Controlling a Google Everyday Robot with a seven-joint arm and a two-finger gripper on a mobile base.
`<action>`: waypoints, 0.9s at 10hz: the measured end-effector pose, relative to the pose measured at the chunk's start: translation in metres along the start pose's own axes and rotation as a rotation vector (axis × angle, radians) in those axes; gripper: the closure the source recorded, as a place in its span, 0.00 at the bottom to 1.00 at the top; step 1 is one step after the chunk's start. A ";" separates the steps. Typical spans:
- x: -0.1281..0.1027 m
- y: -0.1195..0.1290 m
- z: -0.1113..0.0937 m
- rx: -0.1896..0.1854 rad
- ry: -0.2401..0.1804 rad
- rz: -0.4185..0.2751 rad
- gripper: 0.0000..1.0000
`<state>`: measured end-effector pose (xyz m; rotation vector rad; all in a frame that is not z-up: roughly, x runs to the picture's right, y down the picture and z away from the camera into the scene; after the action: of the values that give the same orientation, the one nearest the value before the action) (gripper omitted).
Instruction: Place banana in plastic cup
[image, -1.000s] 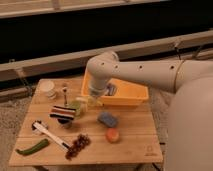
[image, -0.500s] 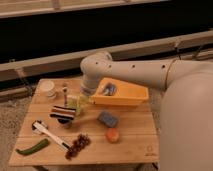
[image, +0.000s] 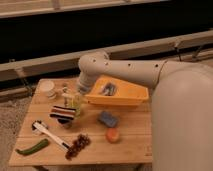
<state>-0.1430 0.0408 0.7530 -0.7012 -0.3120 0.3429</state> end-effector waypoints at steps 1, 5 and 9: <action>0.000 0.000 0.000 0.000 0.000 -0.001 1.00; -0.001 0.001 0.000 -0.001 0.000 -0.002 1.00; -0.004 -0.009 0.016 -0.014 -0.053 -0.004 1.00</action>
<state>-0.1511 0.0413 0.7701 -0.7059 -0.3664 0.3561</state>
